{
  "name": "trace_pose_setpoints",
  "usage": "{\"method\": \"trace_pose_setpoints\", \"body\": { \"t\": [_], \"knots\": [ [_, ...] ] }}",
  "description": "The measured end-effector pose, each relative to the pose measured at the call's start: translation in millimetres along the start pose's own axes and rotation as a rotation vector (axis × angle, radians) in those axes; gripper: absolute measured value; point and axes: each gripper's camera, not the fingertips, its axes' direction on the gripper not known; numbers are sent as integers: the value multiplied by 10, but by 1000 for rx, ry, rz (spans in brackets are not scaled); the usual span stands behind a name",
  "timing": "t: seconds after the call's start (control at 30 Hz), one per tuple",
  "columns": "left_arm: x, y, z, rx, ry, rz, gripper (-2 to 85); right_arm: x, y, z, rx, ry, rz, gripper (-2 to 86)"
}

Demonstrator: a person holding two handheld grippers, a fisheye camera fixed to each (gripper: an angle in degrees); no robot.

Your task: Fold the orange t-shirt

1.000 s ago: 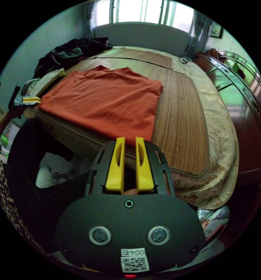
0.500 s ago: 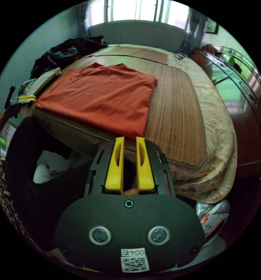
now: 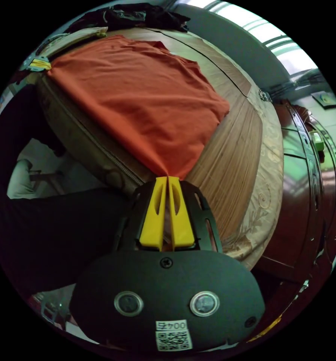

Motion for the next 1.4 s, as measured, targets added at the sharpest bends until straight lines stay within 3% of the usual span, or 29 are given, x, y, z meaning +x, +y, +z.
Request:
{"method": "trace_pose_setpoints", "body": {
  "t": [0.23,0.37,0.5,0.63,0.77,0.83,1.07,1.2,1.4],
  "knots": [
    [-136,72,-69,3,39,-27,6,-13,268,-10,43,-176,104,11],
    [-308,165,-234,27,5,-88,9,48,440,-1,44,-133,182,43],
    [-509,159,-524,191,91,-201,9,361,393,-155,207,-225,333,30],
    [-249,-442,-487,287,111,-188,5,540,-311,-101,346,-328,425,6],
    [87,-959,-217,242,79,-141,4,510,-1344,27,397,-347,405,-3],
    [224,-1137,71,127,73,-125,5,517,-1758,133,393,-364,397,-5],
    [294,-1212,151,169,-29,-106,4,452,-3111,838,262,-326,364,-7],
    [70,-1263,208,168,79,-176,4,405,-3519,1314,137,-311,357,-7],
    [-119,-1321,287,184,134,-202,5,747,-3382,1288,240,-416,523,-7]
  ]
}}
